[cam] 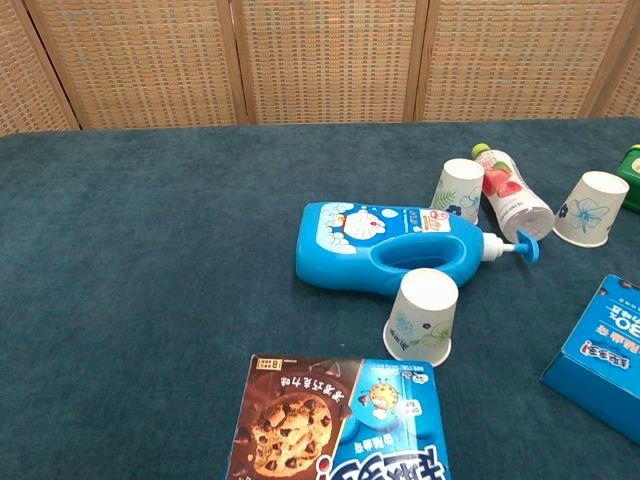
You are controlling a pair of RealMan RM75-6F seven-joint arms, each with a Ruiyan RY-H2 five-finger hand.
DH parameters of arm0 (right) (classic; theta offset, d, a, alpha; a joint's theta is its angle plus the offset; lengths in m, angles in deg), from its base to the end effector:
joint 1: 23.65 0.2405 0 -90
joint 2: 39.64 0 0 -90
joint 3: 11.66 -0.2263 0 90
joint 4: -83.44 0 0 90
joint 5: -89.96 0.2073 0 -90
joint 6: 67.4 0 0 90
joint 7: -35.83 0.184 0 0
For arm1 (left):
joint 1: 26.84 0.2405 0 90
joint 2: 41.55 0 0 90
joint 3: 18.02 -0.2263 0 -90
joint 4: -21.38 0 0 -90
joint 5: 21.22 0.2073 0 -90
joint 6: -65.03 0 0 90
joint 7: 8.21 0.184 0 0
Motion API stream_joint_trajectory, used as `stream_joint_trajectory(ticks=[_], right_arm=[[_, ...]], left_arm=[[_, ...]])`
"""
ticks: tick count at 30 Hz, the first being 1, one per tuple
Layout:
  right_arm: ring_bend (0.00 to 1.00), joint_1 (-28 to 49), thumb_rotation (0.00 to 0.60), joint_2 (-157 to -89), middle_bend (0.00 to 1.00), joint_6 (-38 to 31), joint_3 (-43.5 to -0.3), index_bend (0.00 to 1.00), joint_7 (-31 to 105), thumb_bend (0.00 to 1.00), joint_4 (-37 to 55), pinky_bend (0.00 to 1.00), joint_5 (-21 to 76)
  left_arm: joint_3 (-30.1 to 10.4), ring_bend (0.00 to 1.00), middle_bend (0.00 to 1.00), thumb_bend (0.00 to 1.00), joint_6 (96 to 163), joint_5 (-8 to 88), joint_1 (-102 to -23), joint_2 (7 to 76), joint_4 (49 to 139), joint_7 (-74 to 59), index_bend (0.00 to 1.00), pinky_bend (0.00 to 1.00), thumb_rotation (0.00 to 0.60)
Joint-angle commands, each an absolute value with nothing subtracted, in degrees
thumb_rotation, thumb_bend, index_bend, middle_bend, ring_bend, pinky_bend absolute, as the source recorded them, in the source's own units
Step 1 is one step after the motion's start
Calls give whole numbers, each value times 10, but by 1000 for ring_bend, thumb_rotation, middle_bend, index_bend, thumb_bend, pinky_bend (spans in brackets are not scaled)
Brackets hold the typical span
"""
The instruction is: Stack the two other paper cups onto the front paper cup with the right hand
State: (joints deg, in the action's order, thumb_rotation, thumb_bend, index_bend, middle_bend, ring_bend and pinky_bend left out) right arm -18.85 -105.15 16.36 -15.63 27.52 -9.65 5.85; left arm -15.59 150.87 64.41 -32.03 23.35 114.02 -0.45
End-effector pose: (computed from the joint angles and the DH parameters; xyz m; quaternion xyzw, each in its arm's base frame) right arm -0.2833 -0.2218 0.1415 0.6063 -0.3649 0.3507 0.6135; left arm -0.2802 0.2184 0.1451 -0.6141 -0.3505 -0.3569 0.6105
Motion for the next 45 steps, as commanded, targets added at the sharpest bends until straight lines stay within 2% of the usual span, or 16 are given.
stream_joint_trajectory(ticks=[1, 27, 30, 31, 33, 39, 45], right_arm=[[0, -189, 600, -1052, 0, 162, -156, 0, 277, 26, -95, 0, 60], [0, -188, 600, -1060, 0, 174, -157, 0, 283, 26, -88, 0, 46], [0, -187, 600, -1062, 0, 180, -163, 54, 303, 43, -88, 0, 44], [0, -186, 600, -1062, 0, 182, -166, 105, 309, 56, -88, 0, 44], [0, -168, 600, -1061, 0, 190, -195, 180, 330, 71, -89, 0, 42], [0, -101, 600, -1033, 53, 95, -237, 296, 328, 85, -113, 10, 89], [0, -29, 600, -1035, 70, -34, -262, 300, 274, 86, -94, 15, 190]], left_arm=[[-156, 0, 0, 239, 1510, 645, -320, 233, 1141, -4, 0, 0, 600], [-156, 0, 0, 238, 1516, 650, -317, 231, 1141, -9, 0, 0, 600], [-156, 0, 0, 238, 1518, 649, -315, 231, 1141, -9, 0, 0, 600], [-156, 0, 0, 238, 1519, 649, -315, 231, 1141, -9, 0, 0, 600], [-157, 0, 0, 238, 1518, 652, -316, 231, 1141, -11, 0, 0, 600], [-157, 0, 0, 238, 1519, 656, -317, 233, 1141, -8, 0, 0, 600], [-157, 0, 0, 238, 1517, 656, -318, 235, 1140, -4, 0, 0, 600]])
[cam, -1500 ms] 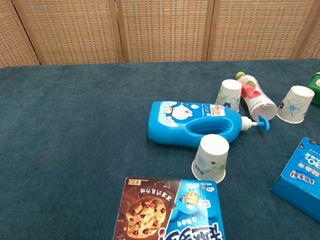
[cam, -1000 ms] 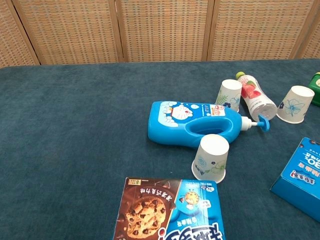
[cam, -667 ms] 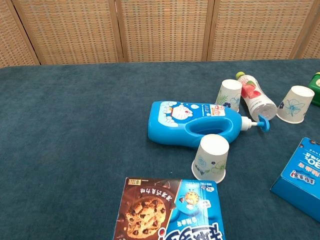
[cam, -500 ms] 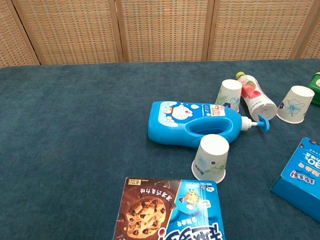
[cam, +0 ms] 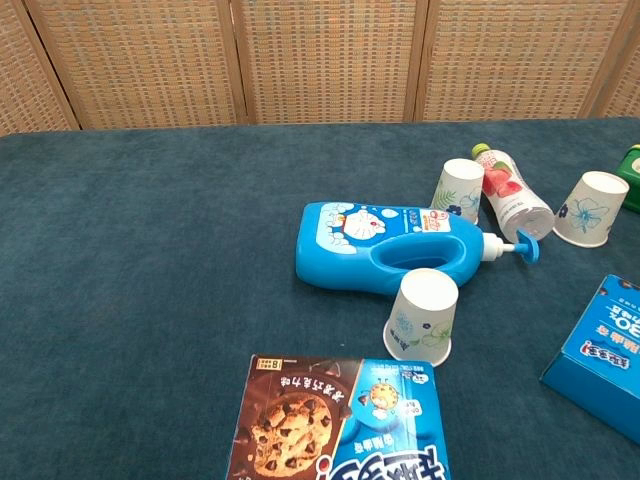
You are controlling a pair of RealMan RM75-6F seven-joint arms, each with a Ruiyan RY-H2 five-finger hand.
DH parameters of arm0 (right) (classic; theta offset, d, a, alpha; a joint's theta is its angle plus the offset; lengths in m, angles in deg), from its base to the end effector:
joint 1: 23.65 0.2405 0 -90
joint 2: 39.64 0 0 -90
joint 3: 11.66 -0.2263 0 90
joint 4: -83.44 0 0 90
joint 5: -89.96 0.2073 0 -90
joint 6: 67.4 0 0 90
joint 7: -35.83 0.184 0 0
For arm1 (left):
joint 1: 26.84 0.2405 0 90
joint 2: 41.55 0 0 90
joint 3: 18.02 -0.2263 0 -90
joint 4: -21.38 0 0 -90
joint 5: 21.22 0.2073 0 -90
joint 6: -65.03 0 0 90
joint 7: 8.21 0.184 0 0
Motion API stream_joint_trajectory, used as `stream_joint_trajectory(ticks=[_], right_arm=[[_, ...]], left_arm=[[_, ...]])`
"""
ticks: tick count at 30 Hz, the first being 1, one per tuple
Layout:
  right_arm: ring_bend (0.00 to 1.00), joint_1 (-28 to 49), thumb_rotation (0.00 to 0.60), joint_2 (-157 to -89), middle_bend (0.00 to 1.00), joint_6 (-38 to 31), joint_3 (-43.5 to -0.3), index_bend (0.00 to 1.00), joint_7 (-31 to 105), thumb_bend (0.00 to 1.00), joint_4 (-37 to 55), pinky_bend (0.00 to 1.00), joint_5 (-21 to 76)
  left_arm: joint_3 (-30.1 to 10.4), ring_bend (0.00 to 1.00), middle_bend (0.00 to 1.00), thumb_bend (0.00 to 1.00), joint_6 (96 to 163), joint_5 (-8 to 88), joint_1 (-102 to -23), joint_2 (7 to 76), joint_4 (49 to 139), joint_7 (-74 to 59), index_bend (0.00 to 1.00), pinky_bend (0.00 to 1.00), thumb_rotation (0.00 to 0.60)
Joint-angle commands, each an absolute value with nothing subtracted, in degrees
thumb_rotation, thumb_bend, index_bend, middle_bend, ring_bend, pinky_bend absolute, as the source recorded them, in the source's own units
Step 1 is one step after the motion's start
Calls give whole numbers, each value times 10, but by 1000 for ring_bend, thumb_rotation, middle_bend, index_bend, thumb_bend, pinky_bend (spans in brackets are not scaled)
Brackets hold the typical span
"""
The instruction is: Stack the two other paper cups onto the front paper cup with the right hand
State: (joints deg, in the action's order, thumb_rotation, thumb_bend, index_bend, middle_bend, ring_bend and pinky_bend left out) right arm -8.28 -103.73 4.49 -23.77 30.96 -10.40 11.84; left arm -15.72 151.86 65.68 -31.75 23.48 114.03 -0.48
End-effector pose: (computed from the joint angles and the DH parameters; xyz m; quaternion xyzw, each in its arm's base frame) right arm -0.2475 -0.2995 0.1454 0.6140 -0.3732 0.3944 0.5728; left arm -0.2762 0.2165 0.1455 -0.6158 -0.3434 -0.3648 0.6081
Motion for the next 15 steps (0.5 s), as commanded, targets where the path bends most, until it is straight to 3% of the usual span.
stream_joint_trajectory(ticks=[1, 7, 15], right_arm=[[0, -22, 600, -1037, 70, -44, -266, 299, 270, 87, -89, 15, 202], [0, 33, 600, -1068, 73, -110, -287, 299, 227, 94, -31, 18, 297], [0, 66, 600, -1091, 90, -141, -297, 312, 209, 98, 21, 32, 355]], left_arm=[[-157, 0, 0, 238, 1517, 655, -318, 236, 1139, -4, 0, 0, 600], [-155, 0, 0, 238, 1509, 650, -322, 239, 1137, 1, 0, 0, 600], [-154, 0, 0, 238, 1503, 645, -325, 243, 1136, 9, 0, 0, 600]])
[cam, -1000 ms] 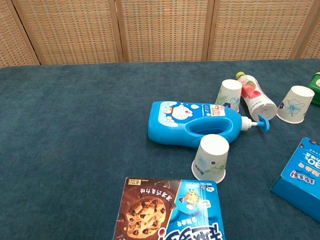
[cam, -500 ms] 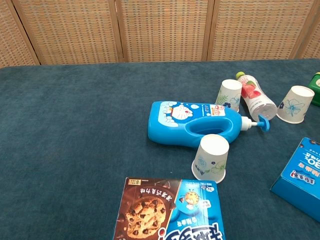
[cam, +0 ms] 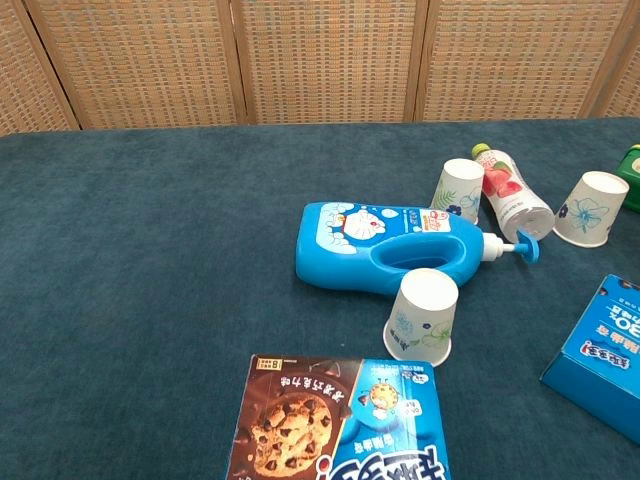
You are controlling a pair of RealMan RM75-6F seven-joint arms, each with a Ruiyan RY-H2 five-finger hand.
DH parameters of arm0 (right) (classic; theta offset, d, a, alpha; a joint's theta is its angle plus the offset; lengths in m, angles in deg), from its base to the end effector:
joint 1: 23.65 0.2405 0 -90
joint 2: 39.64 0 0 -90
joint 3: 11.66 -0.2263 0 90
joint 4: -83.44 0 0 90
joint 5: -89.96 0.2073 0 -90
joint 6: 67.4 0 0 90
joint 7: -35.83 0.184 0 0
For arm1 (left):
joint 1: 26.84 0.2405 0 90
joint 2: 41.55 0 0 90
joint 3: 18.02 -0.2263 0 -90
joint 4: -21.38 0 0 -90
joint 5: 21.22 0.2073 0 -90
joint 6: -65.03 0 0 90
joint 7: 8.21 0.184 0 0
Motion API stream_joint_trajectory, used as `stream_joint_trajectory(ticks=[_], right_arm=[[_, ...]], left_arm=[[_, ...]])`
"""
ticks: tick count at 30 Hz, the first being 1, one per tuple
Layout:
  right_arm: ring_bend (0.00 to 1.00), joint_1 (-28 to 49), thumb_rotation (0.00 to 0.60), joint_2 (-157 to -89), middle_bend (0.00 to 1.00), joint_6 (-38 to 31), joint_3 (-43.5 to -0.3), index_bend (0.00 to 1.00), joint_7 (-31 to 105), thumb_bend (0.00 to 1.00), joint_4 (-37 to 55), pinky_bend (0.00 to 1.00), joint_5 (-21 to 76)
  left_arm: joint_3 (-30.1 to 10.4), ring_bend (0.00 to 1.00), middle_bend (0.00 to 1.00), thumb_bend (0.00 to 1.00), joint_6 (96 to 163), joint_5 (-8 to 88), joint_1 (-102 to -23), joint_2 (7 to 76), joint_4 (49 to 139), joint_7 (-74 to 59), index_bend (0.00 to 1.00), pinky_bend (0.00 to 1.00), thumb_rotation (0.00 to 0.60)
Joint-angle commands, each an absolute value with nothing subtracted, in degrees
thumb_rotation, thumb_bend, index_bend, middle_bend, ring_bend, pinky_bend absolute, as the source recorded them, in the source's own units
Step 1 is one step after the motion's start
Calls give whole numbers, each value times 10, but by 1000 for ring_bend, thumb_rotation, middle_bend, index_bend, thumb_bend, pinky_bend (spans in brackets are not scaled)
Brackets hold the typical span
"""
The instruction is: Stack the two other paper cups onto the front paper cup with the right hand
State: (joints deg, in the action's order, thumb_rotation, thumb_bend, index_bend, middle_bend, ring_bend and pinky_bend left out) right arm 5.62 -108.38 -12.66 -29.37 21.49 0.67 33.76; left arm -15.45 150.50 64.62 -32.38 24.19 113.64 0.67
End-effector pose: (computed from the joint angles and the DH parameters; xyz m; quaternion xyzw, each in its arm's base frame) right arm -0.2591 -0.3864 0.1355 0.6038 -0.4162 0.3140 0.6030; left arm -0.2783 0.2206 0.1405 -0.6192 -0.3454 -0.3548 0.6094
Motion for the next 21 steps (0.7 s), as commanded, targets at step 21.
stream_joint_trajectory(ticks=[21], right_arm=[[0, 131, 600, -1150, 105, -225, -285, 327, 196, 101, 136, 40, 450]], left_arm=[[-155, 0, 0, 238, 1492, 642, -332, 252, 1137, 35, 0, 0, 600]])
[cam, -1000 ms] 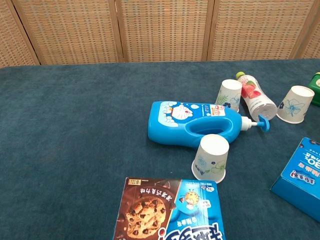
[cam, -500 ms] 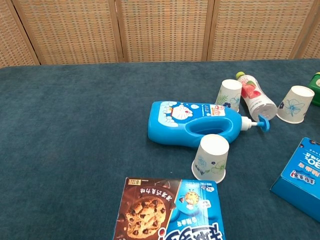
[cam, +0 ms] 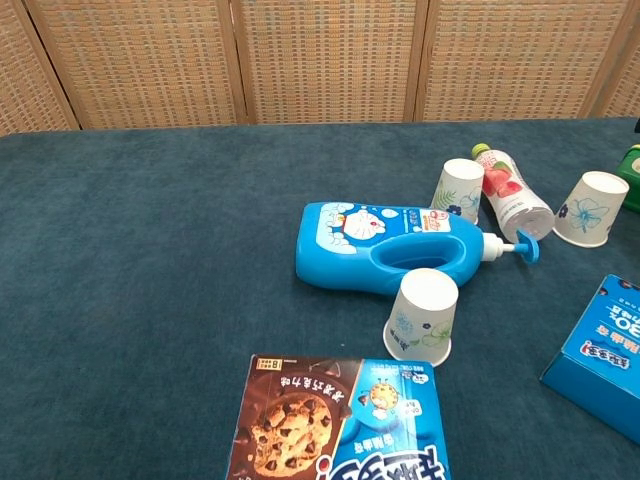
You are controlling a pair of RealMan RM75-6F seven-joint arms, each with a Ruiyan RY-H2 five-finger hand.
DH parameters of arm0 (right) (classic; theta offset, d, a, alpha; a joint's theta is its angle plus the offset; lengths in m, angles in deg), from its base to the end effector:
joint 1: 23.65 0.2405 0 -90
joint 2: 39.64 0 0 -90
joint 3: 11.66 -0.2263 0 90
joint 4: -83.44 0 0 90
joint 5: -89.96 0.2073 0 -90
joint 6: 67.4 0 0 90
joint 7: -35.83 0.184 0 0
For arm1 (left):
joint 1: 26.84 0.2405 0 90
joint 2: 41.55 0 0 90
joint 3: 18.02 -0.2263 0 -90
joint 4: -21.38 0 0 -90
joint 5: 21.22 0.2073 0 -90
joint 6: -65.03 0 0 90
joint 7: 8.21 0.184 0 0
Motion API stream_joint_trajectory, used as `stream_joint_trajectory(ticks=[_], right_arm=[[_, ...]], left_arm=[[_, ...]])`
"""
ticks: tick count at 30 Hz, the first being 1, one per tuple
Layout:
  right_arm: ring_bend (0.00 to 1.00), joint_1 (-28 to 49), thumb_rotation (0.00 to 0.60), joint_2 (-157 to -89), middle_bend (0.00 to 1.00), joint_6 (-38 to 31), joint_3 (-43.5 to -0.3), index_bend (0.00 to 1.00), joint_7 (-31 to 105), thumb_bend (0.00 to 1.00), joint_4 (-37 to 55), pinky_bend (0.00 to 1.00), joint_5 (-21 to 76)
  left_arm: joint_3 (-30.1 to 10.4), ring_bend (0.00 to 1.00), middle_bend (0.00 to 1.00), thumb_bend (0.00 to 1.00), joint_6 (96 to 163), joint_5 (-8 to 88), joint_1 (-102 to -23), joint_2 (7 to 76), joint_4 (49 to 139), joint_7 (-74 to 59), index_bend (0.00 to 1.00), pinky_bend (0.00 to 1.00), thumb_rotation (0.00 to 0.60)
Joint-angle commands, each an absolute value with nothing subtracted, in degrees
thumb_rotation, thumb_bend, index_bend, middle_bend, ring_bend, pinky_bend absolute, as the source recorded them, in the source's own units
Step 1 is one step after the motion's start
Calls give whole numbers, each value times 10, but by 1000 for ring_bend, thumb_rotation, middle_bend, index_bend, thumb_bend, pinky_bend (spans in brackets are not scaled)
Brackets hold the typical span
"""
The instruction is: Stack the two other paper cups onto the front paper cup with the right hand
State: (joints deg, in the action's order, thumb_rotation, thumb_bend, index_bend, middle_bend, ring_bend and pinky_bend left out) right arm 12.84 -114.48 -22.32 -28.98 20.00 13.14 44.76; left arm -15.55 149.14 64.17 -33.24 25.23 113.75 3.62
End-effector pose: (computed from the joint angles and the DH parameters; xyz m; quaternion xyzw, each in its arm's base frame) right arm -0.2794 -0.4226 0.1145 0.5868 -0.4687 0.2723 0.6015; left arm -0.2758 0.2242 0.1310 -0.6313 -0.3399 -0.3409 0.6080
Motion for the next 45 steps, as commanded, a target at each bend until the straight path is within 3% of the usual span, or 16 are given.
stream_joint_trajectory(ticks=[1, 20, 36, 45], right_arm=[[0, 133, 600, -1155, 105, -225, -283, 327, 196, 101, 140, 40, 452], [0, 158, 600, -1200, 109, -228, -273, 327, 201, 110, 184, 40, 456], [0, 172, 600, -1248, 157, -254, -263, 415, 222, 114, 258, 44, 447], [0, 173, 600, -1243, 189, -242, -265, 461, 221, 127, 243, 48, 435]], left_arm=[[-156, 0, 0, 238, 1491, 642, -333, 252, 1138, 34, 0, 0, 600], [-159, 0, 0, 238, 1480, 641, -339, 255, 1134, 38, 0, 0, 600], [-162, 0, 0, 237, 1469, 640, -345, 258, 1131, 43, 0, 0, 600], [-163, 0, 0, 238, 1470, 643, -345, 258, 1131, 39, 0, 0, 600]])
